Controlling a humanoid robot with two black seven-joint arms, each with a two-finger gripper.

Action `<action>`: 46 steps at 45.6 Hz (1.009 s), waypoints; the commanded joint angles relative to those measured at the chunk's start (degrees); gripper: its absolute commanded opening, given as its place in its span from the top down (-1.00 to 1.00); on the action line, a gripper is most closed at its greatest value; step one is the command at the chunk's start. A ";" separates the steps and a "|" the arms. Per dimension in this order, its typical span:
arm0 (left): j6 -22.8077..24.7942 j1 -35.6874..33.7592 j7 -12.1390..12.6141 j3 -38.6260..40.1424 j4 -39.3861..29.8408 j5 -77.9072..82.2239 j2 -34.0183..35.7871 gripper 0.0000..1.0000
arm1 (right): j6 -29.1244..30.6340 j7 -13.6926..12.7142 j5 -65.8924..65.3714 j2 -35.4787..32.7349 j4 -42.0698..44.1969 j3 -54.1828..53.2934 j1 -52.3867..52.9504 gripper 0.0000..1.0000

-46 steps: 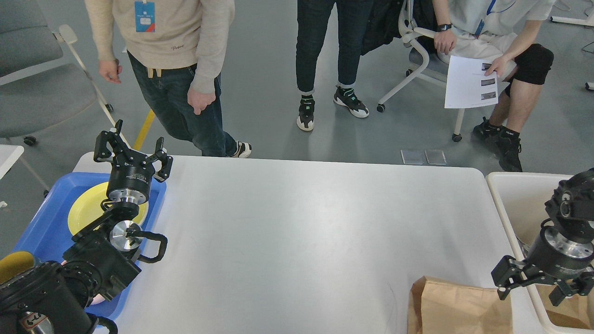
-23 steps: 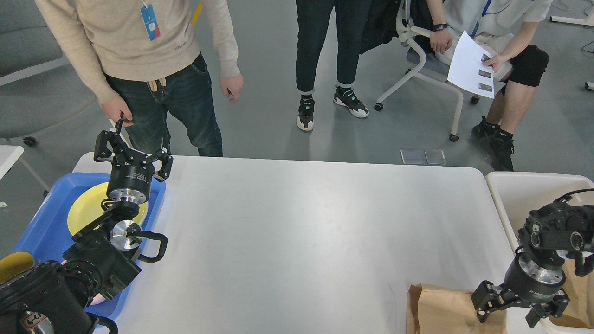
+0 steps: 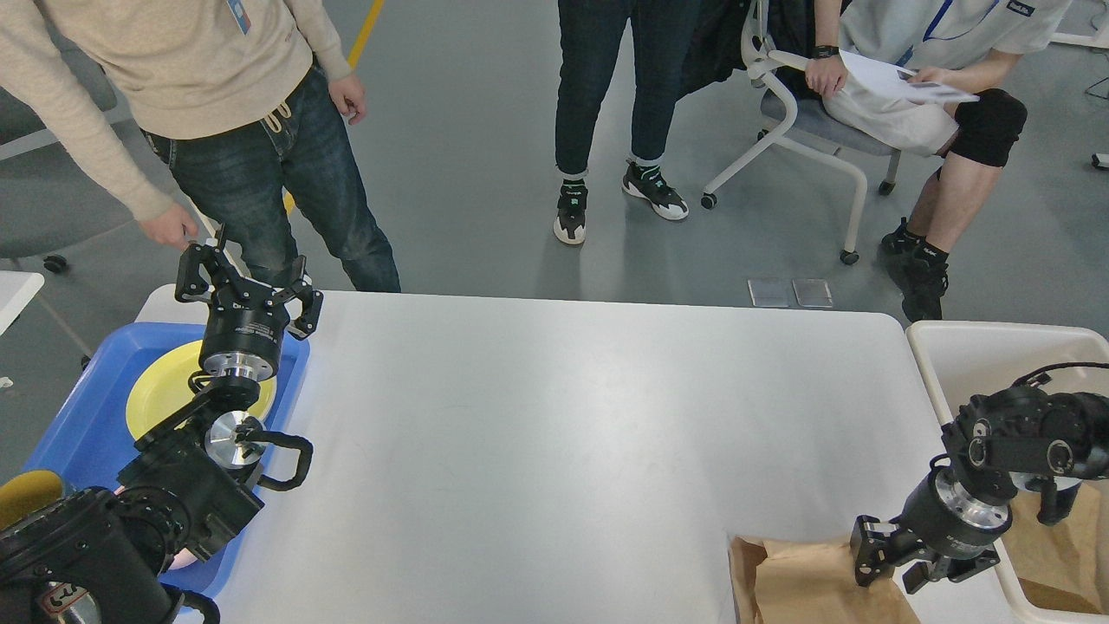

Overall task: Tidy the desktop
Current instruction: 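Lift the brown paper bag with the right gripper and drop it in the white bin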

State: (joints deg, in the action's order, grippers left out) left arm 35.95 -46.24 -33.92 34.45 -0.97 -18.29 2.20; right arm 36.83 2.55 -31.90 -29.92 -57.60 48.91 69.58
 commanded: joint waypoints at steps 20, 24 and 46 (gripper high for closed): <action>0.00 0.01 0.00 0.00 0.00 0.00 0.00 -0.93 | -1.59 0.44 0.17 -4.53 -1.02 -1.97 12.23 1.00; 0.00 0.09 0.00 0.00 0.00 0.00 0.00 -0.93 | 0.51 0.44 0.26 -6.55 -1.99 -2.06 18.29 1.00; 0.00 0.09 0.00 0.00 0.00 0.00 0.00 -0.93 | 12.38 0.44 0.08 -19.12 -1.20 -1.62 48.98 1.00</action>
State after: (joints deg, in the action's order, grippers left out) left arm 35.95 -46.21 -33.92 34.45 -0.97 -18.29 2.20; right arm 48.19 3.08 -31.64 -46.61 -58.84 47.18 115.49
